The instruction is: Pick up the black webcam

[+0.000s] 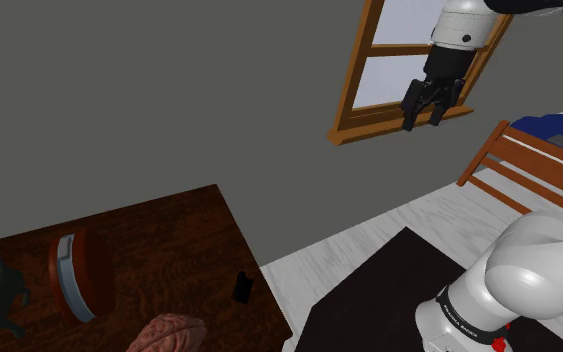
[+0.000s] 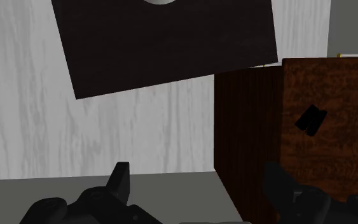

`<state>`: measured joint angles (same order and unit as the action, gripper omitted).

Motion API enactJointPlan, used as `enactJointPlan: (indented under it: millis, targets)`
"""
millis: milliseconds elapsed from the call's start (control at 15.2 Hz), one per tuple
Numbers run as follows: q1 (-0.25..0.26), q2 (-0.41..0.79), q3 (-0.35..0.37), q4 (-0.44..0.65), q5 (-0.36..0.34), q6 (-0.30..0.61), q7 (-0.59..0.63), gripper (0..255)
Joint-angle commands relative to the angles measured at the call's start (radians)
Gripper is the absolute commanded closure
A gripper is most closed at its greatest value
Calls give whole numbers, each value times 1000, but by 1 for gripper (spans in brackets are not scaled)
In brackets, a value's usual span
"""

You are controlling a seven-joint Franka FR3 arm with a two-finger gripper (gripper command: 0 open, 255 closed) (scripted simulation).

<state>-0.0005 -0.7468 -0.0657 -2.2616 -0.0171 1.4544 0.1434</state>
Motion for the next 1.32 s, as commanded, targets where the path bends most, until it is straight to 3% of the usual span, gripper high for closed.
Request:
enactJointPlan:
  millis: [0, 660, 1254]
  targets:
    - [0, 0, 0, 0, 0, 0, 0, 0]
    - [31, -75, 143, -325, 139, 307, 214, 0]
    - [92, 33, 311, -499, 287, 655, 399, 0]
